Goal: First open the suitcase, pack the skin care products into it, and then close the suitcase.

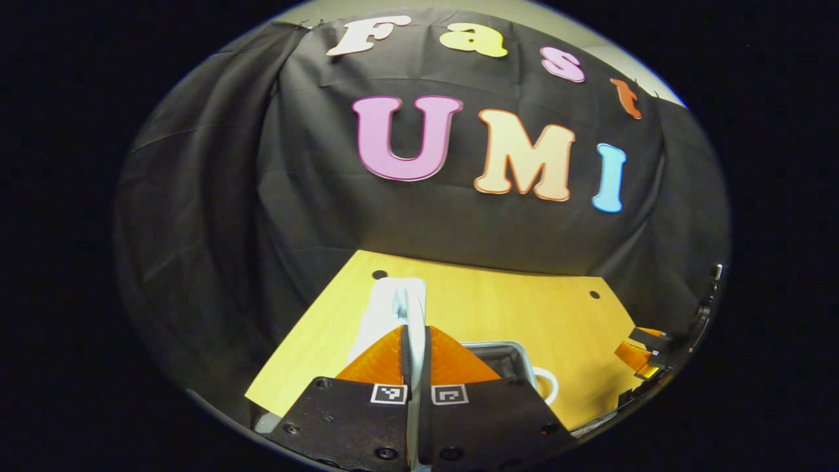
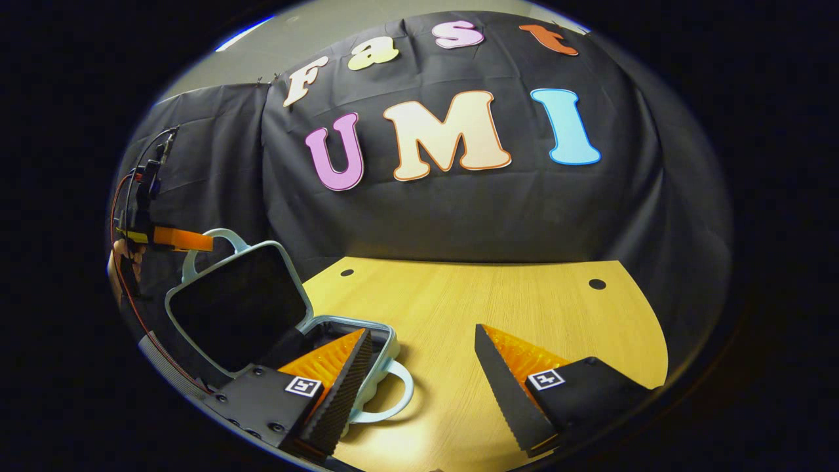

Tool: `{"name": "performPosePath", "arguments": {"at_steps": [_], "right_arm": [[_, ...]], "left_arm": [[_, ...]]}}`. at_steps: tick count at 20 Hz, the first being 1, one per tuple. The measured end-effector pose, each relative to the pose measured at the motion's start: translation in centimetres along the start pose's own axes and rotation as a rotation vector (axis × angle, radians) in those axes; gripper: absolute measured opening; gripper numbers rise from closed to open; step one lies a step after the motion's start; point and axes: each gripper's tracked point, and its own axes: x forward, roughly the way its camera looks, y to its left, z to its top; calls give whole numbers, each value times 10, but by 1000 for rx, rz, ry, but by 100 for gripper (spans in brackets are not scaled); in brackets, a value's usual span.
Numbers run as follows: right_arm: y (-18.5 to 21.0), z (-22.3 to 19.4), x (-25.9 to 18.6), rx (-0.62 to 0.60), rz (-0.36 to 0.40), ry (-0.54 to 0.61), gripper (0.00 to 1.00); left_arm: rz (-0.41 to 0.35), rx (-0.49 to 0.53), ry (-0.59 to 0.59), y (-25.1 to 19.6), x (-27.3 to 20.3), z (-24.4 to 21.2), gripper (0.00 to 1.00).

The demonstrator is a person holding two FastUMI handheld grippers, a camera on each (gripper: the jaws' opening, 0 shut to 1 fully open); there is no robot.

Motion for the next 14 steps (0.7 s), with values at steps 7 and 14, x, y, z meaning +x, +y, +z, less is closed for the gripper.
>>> {"name": "performPosePath", "arguments": {"at_steps": [7, 14], "right_arm": [[-21, -1, -20, -6, -19, -5, 98], [-53, 0, -46, -26, -34, -9, 98]], "left_arm": [[-195, 17, 14, -94, 13, -17, 0], [-339, 8, 102, -223, 36, -87, 0]]}}
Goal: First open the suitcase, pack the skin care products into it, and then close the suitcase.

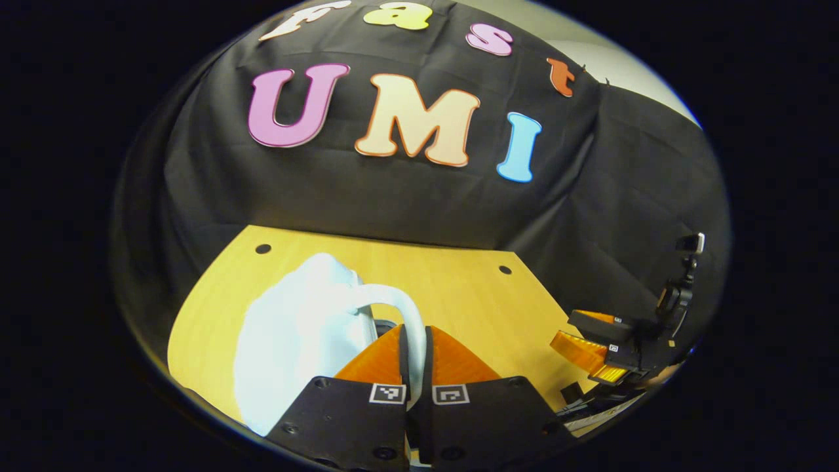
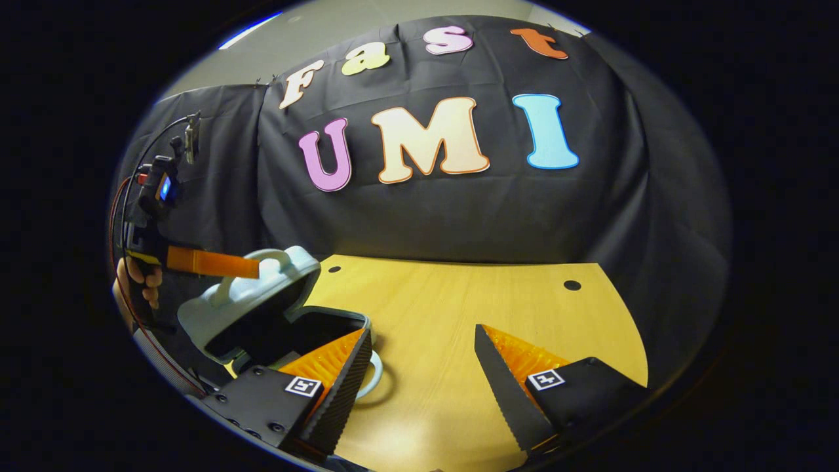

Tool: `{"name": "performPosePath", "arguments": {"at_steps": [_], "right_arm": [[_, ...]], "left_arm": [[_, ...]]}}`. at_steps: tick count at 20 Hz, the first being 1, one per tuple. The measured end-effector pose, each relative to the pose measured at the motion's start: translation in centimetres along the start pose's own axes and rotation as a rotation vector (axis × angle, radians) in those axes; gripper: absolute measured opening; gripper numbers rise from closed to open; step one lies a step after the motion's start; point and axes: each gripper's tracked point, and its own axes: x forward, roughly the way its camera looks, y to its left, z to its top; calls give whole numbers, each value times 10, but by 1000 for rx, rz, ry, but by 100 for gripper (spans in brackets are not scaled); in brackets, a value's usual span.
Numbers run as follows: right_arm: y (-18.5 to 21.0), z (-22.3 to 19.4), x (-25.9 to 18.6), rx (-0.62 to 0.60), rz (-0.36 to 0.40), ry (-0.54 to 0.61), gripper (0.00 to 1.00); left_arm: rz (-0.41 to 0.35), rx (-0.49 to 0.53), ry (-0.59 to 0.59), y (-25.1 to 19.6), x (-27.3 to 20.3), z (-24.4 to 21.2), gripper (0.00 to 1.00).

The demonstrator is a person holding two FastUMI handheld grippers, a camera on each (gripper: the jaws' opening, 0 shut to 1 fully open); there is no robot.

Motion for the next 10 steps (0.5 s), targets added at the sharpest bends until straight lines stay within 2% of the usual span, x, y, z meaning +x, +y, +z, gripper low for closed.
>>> {"name": "performPosePath", "arguments": {"at_steps": [3, 4, 6, 7, 8, 10], "right_arm": [[-17, 1, -10, -16, 6, -5, 98], [-22, 2, -13, -22, 8, -7, 98], [-32, 5, -20, -26, 21, -13, 98], [-35, 7, -23, -28, 27, -17, 98], [-39, 11, -26, -30, 32, -28, 98], [-43, 20, -31, -21, 28, -48, 98]], "left_arm": [[32, 45, -22, -19, 16, -17, 3], [25, 55, -19, -29, 20, -23, 8], [-4, 45, -43, -55, 26, -24, 11], [-2, 46, -54, -62, 30, -26, 17], [8, 50, -74, -67, 31, -23, 29], [30, 52, -109, -77, 30, -16, 65]]}}
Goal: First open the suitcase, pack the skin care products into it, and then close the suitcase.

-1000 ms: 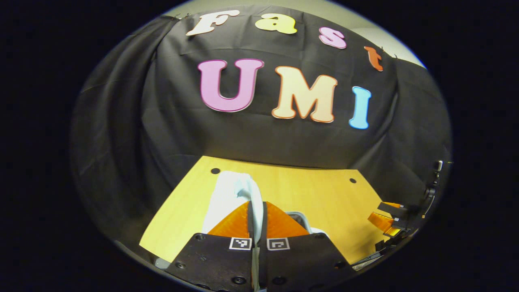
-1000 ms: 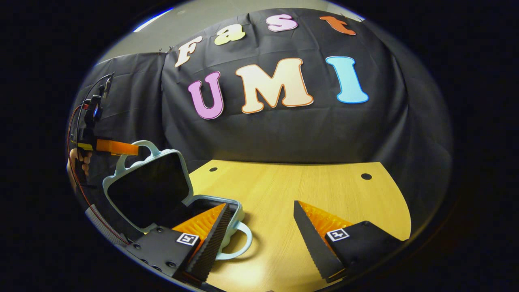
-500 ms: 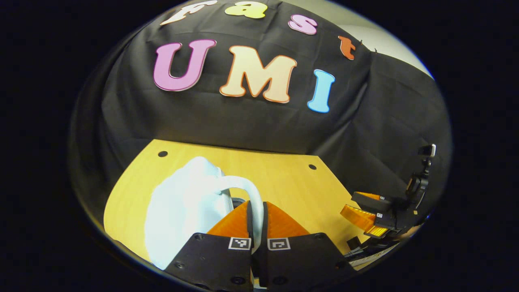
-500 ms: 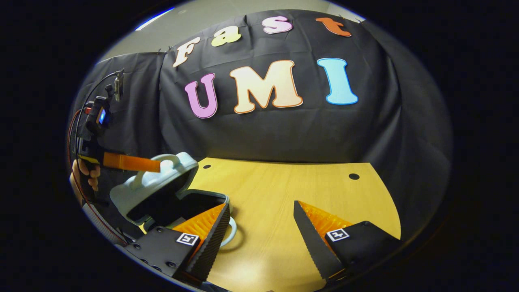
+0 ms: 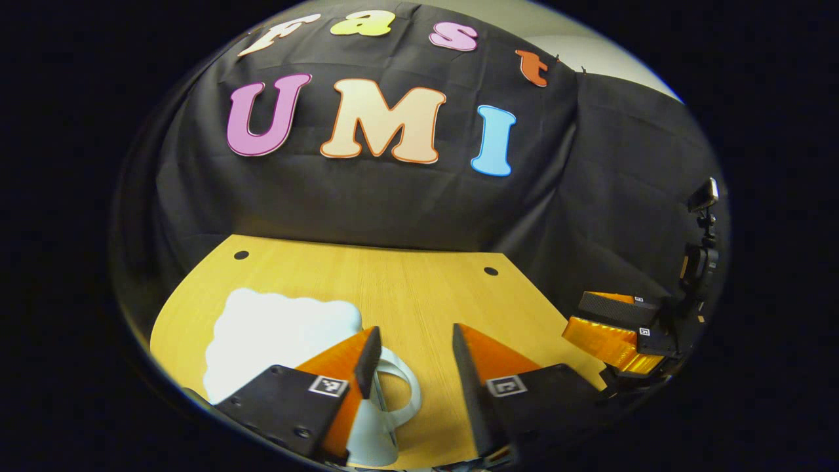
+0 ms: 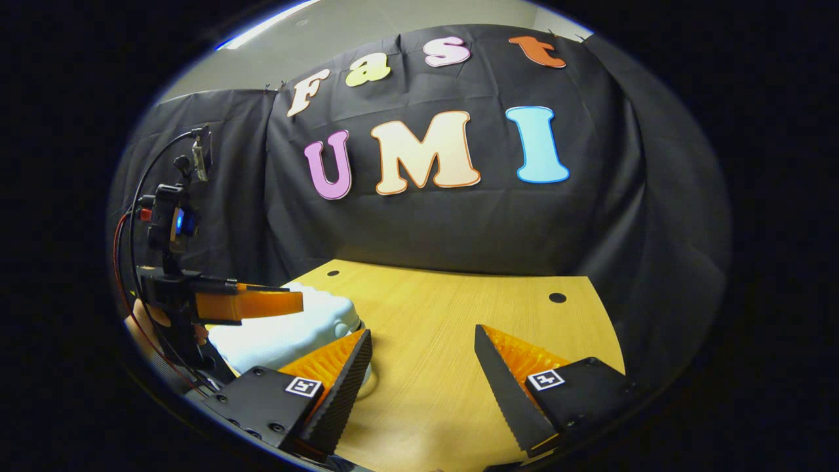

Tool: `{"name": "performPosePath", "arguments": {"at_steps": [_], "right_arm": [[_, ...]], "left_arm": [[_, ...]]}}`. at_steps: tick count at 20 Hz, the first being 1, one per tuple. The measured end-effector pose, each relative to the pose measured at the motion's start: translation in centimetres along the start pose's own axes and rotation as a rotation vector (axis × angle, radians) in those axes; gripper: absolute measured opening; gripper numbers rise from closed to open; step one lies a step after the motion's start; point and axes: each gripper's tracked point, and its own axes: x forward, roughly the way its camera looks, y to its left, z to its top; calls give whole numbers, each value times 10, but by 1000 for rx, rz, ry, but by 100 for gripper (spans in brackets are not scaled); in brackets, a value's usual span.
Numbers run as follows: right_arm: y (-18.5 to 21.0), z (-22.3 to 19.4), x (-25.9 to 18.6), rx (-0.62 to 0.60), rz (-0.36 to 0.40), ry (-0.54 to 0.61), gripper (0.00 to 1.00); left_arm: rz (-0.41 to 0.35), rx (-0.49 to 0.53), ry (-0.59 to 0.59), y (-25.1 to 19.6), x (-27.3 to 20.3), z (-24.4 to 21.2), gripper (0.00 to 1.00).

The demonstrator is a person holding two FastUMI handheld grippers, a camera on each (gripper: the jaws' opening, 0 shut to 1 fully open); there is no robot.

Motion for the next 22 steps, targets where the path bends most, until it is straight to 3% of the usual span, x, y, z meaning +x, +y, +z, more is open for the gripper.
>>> {"name": "performPosePath", "arguments": {"at_steps": [1, 2, 3, 7, 13, 16, 17, 22], "right_arm": [[1, 9, -3, 13, 0, -15, 98], [4, 19, -5, 20, -3, -40, 98], [4, 33, -8, 20, -19, -75, 98], [-1, 105, -23, 21, -146, -284, 98], [13, 163, -51, 56, -254, -458, 97], [19, 173, -61, 28, -301, -499, 93], [21, 175, -64, 28, -309, -506, 97], [33, 182, -74, -4, -333, -539, 97]], "left_arm": [[24, 6, -26, 0, -3, 6, 72], [64, 18, -78, 3, -8, 20, 87], [101, 26, -136, 8, -14, 36, 93], [240, 60, -331, 33, -43, 91, 95], [209, 226, -399, 36, -53, 129, 95], [140, 211, -408, 24, -50, 131, 94], [121, 201, -404, 23, -49, 131, 95], [88, 189, -407, 28, -49, 134, 95]]}}
